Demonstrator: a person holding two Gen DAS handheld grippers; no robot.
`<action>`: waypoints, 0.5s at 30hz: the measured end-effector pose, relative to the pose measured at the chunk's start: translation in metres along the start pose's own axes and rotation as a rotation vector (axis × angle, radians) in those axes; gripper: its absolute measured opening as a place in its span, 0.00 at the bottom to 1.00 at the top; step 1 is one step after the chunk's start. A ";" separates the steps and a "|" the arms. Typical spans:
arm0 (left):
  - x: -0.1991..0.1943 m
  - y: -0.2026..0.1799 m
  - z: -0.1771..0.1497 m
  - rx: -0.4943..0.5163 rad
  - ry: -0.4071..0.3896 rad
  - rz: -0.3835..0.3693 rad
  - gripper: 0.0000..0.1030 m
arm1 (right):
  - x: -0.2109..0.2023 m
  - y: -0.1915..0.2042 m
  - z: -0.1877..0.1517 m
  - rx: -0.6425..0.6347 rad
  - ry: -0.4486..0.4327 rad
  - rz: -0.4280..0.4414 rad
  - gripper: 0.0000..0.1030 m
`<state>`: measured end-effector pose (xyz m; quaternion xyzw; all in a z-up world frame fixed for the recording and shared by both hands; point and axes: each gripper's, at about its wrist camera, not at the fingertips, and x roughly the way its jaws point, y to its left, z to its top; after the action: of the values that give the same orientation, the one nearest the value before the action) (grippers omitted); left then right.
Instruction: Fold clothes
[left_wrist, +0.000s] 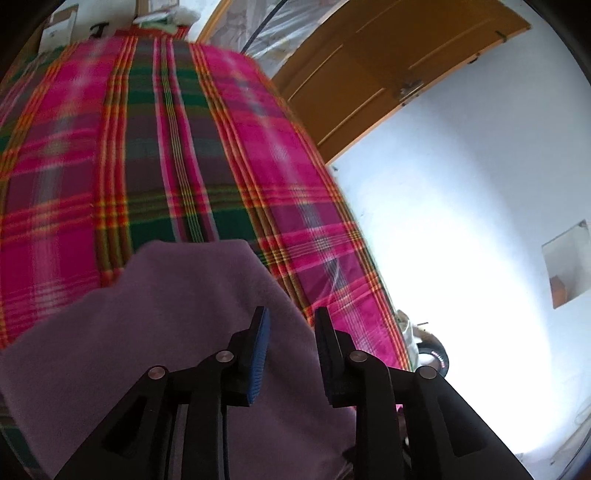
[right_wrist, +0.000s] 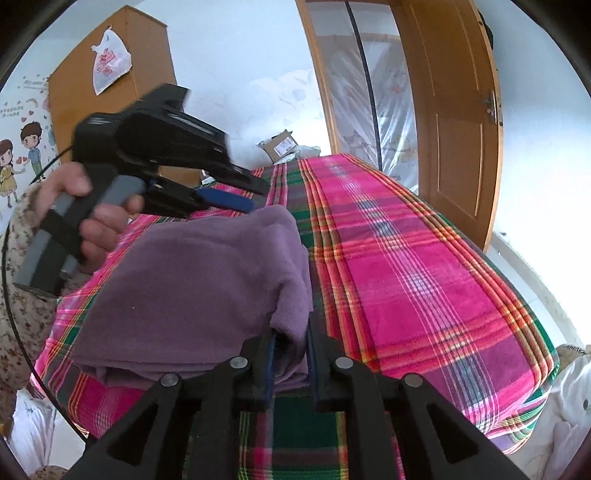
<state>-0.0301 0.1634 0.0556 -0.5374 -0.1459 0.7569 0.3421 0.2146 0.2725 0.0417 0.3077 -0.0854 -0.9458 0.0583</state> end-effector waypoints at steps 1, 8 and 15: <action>-0.006 0.002 -0.001 -0.001 -0.012 0.002 0.26 | -0.001 -0.001 0.000 -0.001 0.000 -0.002 0.15; -0.047 0.026 -0.022 -0.019 -0.083 0.026 0.26 | -0.007 -0.015 -0.002 0.051 0.027 0.019 0.21; -0.062 0.054 -0.048 -0.064 -0.110 0.044 0.26 | -0.027 -0.025 0.015 0.134 -0.022 0.066 0.21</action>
<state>0.0062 0.0753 0.0503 -0.5087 -0.1768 0.7876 0.2995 0.2255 0.3034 0.0644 0.2978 -0.1592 -0.9388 0.0679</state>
